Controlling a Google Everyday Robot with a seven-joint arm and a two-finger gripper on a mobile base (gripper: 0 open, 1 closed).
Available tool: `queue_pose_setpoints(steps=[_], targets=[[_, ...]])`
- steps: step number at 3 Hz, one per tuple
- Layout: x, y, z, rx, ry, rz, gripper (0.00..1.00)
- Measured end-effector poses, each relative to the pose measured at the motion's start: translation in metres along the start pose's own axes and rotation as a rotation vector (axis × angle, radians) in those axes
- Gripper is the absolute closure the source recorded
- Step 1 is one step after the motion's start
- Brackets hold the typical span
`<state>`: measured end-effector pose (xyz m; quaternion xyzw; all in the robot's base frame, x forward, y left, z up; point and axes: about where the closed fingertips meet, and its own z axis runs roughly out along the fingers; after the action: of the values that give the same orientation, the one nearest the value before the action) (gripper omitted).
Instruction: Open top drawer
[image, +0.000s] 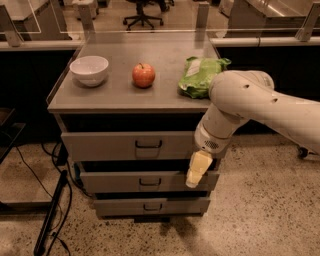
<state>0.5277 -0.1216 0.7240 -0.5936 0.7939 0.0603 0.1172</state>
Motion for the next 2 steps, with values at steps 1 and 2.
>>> queue_pose_setpoints(steps=[1,2], targets=[[-0.004,-0.021,0.021,0.008,0.002,0.044,0.0],[-0.006,-0.043,0.036,0.021,-0.001,0.08,0.0]])
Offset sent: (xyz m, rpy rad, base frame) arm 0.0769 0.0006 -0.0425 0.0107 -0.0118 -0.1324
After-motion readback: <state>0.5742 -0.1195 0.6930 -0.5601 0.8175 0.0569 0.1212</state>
